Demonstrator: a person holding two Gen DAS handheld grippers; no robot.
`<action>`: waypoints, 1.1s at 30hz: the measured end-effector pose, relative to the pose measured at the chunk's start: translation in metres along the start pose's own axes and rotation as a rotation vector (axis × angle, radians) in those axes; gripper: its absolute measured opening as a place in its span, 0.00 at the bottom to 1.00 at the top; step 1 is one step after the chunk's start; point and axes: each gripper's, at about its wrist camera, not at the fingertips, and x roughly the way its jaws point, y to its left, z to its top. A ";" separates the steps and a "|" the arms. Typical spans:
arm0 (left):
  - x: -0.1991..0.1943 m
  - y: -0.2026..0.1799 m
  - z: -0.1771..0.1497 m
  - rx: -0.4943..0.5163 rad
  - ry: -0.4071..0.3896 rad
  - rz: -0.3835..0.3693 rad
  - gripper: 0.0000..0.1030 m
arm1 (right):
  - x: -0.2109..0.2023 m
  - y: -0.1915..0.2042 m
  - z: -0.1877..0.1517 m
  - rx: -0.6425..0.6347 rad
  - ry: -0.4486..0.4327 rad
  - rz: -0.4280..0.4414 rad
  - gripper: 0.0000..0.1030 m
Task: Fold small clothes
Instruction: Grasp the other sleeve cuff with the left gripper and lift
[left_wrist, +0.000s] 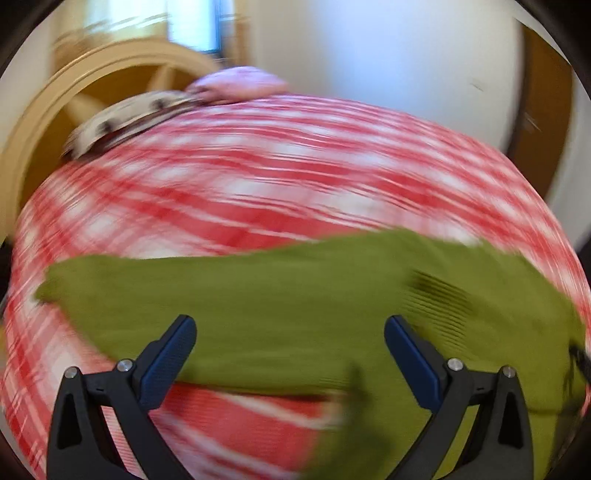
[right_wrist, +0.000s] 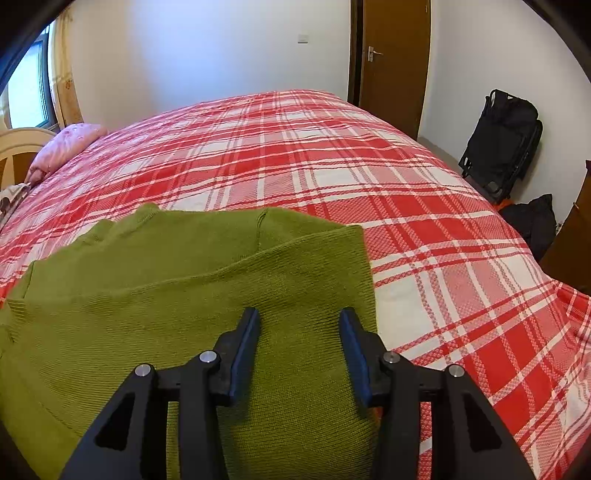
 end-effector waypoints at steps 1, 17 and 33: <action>0.002 0.027 0.006 -0.062 -0.008 0.050 1.00 | 0.000 0.001 0.000 -0.001 0.000 -0.001 0.46; 0.072 0.192 0.014 -0.575 0.135 0.158 0.81 | 0.001 0.002 0.000 -0.010 0.000 -0.011 0.47; 0.072 0.196 0.020 -0.521 0.078 0.230 0.09 | 0.000 0.002 0.000 -0.013 0.000 -0.015 0.47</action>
